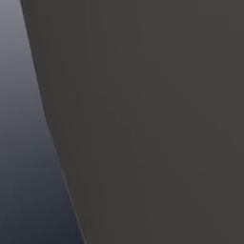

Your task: There is a tray on the dining counter. Grab the cup, mug, and pitcher and place them on the tray. The pitcher may be placed next to the tray if it cannot fit the tray.

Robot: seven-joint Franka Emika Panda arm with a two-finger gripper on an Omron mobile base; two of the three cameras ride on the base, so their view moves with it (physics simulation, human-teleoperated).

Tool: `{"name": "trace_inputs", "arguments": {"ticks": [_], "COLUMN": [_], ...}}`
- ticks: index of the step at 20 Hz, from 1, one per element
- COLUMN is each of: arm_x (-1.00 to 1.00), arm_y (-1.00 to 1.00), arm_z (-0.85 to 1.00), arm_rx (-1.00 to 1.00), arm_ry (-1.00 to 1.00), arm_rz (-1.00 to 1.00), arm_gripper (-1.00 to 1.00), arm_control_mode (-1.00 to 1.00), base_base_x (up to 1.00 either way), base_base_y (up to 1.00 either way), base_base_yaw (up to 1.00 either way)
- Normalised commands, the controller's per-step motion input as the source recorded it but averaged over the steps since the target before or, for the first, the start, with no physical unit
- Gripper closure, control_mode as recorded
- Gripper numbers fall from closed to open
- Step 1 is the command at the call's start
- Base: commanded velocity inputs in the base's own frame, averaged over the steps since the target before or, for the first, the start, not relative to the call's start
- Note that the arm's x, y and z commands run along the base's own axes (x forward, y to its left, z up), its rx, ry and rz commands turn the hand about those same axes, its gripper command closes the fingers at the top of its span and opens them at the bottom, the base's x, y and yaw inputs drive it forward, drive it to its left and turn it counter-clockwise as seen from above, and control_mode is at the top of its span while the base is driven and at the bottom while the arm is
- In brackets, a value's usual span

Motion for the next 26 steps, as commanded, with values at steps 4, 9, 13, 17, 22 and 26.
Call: {"name": "trace_inputs", "arguments": {"ticks": [4,9,13,17,22,26], "arm_x": [0.00,0.00,0.00,0.00,0.00,0.00], "arm_y": [0.00,0.00,0.00,0.00,0.00,0.00], "arm_z": [0.00,0.00,0.00,0.00,0.00,0.00], "arm_rx": [0.00,0.00,0.00,0.00,0.00,0.00], "arm_ry": [0.00,0.00,0.00,0.00,0.00,0.00], "arm_rz": [0.00,0.00,0.00,0.00,0.00,0.00], "arm_gripper": [1.00,1.00,1.00,1.00,1.00,1.00], "arm_control_mode": [1.00,1.00,1.00,1.00,1.00,1.00], "base_base_x": [1.00,1.00,1.00,1.00,0.89,0.78], "base_base_y": [0.67,0.81,0.55,0.45,0.46,0.35], "base_base_yaw": [-0.31,-0.28,-0.35,-0.46,-0.49,-0.54]}}
